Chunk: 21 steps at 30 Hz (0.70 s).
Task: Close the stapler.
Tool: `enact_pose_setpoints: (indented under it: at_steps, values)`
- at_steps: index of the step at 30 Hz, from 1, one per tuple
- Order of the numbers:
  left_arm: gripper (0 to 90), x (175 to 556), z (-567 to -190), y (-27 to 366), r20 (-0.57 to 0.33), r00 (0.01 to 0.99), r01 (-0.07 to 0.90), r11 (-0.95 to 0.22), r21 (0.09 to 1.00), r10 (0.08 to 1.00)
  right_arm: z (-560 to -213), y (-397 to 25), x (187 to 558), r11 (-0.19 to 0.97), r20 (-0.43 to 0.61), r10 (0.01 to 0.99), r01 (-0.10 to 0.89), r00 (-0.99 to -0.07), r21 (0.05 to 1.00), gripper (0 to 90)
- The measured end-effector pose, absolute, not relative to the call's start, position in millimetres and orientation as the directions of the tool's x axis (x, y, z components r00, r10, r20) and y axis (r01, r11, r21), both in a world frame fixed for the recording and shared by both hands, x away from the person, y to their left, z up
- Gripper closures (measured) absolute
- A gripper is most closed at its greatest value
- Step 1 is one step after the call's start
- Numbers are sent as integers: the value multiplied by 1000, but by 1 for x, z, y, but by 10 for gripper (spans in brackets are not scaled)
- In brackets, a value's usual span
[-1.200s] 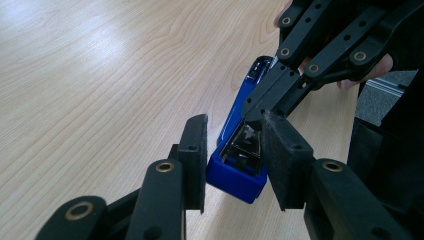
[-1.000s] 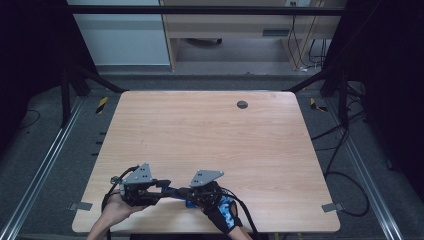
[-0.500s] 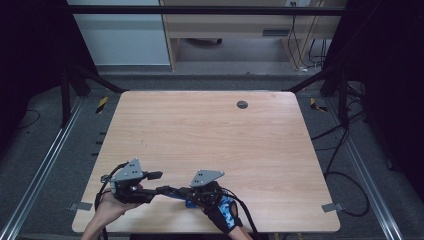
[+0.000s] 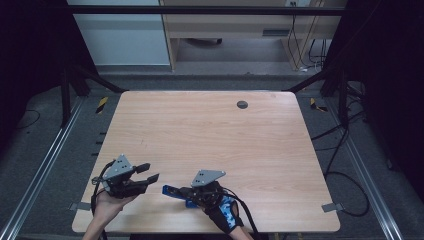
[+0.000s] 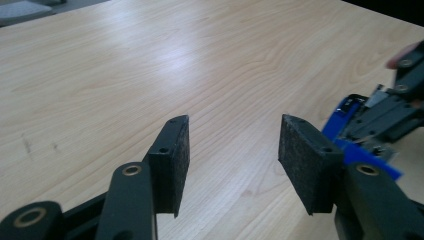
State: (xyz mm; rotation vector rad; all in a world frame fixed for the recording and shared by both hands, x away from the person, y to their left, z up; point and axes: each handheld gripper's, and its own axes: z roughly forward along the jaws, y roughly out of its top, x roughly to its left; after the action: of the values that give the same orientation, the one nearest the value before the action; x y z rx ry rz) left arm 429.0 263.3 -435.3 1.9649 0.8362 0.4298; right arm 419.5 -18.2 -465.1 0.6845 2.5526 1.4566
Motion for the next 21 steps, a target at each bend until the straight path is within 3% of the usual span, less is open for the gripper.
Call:
enact_pose_setpoints:
  at_steps: [21]
  values:
    - [426, 432, -454, 264, -28, 673, 424, -355, 833, 739, -460, -27, 418, 423, 126, 431, 324, -893, 846, 900]
